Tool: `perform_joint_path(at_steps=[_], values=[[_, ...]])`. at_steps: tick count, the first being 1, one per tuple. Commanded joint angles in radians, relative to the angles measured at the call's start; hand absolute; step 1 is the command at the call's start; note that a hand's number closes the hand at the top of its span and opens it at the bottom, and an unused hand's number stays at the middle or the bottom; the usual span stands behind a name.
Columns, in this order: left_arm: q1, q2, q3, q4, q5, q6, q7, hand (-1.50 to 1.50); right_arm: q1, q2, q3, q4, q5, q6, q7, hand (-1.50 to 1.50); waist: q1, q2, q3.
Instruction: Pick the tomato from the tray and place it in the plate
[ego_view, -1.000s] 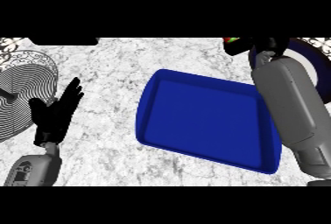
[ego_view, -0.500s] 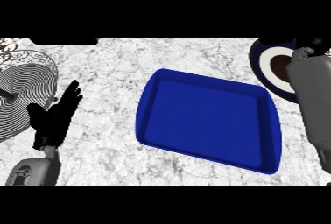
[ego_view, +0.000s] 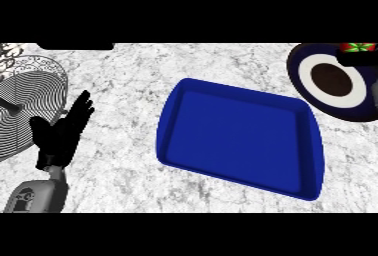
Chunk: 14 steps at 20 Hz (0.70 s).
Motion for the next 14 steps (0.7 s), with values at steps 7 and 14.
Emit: perform_joint_path(at_steps=[7,14], values=[[-0.037,-0.025,-0.004,0.060,-0.018,0.008,-0.034,0.00,0.007,-0.091,-0.113,0.291,-0.122,0.175,-0.190,1.50,0.006,0.011,0.002],[-0.018,-0.011,0.003,0.033,-0.016,-0.008,-0.033,0.00,0.009,-0.090,-0.134,0.397,-0.142,0.198,-0.410,-1.50,0.025,0.010,0.002]])
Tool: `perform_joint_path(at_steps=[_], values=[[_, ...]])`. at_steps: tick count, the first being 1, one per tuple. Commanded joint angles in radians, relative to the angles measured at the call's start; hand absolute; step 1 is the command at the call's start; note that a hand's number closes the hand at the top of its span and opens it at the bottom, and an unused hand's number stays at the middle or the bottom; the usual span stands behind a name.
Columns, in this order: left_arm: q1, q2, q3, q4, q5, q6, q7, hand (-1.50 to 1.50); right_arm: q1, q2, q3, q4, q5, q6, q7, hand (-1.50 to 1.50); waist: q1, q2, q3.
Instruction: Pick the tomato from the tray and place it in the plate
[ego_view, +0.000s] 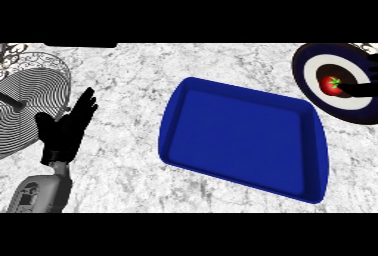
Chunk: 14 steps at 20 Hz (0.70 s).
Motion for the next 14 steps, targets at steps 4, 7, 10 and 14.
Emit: perform_joint_path(at_steps=[4,7,10,14], values=[[0.011,-0.024,-0.021,-0.026,-0.025,0.026,0.005,0.00,-0.024,-0.035,-0.073,-0.007,-0.070,-0.046,-0.229,-1.50,0.005,0.001,0.001],[0.009,0.011,0.021,-0.003,0.016,-0.012,0.016,0.00,-0.040,0.009,-0.135,-0.090,-0.167,-0.001,-0.365,-1.50,-0.016,-0.010,0.000],[0.015,0.010,0.029,-0.011,0.011,0.000,0.015,0.00,-0.071,-0.006,-0.178,-0.098,-0.238,0.078,-0.353,-1.50,-0.022,-0.014,-0.002],[0.034,-0.019,0.009,0.002,-0.008,0.016,-0.002,0.00,-0.074,-0.042,-0.267,-0.045,-0.348,0.187,-0.236,-1.50,-0.025,-0.014,-0.002]])
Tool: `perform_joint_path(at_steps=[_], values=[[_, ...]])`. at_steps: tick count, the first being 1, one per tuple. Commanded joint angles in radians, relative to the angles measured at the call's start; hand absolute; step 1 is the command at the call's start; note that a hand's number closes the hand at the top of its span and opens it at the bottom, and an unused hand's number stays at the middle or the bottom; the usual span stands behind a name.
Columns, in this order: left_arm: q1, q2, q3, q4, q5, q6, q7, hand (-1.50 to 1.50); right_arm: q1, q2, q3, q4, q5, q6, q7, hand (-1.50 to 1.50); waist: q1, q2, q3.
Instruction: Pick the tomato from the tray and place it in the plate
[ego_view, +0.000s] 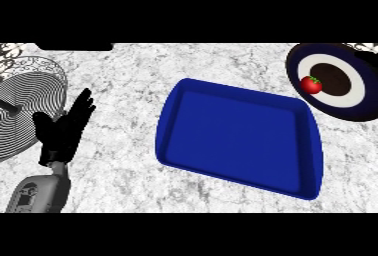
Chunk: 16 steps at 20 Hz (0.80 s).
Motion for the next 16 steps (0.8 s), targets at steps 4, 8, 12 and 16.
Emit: perform_joint_path(at_steps=[4,8,12,16], values=[[0.061,-0.005,-0.011,-0.051,-0.011,0.000,-0.018,0.00,-0.005,-0.068,-0.110,0.047,-0.172,0.269,0.111,-1.50,-0.001,-0.003,0.000],[-0.013,0.021,0.029,-0.023,0.015,-0.014,0.023,0.00,0.077,-0.104,-0.112,0.048,-0.210,0.348,0.067,-1.50,-0.004,-0.001,0.000],[-0.012,-0.002,0.016,-0.024,0.000,0.003,0.037,0.00,0.119,-0.111,-0.105,0.051,-0.233,0.348,-0.013,-1.50,0.001,0.001,0.000],[-0.004,-0.032,-0.030,-0.015,-0.049,0.021,0.009,0.00,0.177,-0.147,-0.107,0.116,-0.240,0.403,-0.071,-1.50,0.005,0.005,0.001]])
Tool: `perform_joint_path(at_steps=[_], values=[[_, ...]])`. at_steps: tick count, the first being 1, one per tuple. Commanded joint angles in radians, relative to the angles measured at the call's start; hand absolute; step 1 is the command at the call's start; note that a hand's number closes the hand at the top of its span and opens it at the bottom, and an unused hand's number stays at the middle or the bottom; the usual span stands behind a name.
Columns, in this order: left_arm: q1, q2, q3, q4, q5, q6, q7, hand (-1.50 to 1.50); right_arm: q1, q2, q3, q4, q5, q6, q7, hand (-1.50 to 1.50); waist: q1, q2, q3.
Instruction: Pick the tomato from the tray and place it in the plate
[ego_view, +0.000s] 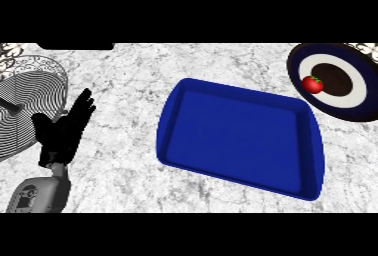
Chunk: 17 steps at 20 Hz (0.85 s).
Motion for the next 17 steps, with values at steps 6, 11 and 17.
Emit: perform_joint_path(at_steps=[6,11,17], values=[[-0.020,-0.038,-0.013,0.052,-0.042,0.036,-0.037,0.00,0.057,-0.042,0.026,0.057,-0.017,0.009,-0.065,-1.50,0.002,0.002,0.000],[0.004,0.009,0.011,-0.003,-0.006,-0.019,-0.009,0.00,0.121,-0.135,0.016,0.087,-0.030,0.094,-0.094,-1.50,0.008,0.003,0.001],[0.003,0.012,0.028,0.008,0.018,-0.045,-0.021,0.00,0.151,-0.109,0.042,0.106,-0.025,0.055,-0.101,-1.50,0.005,0.001,0.001]])
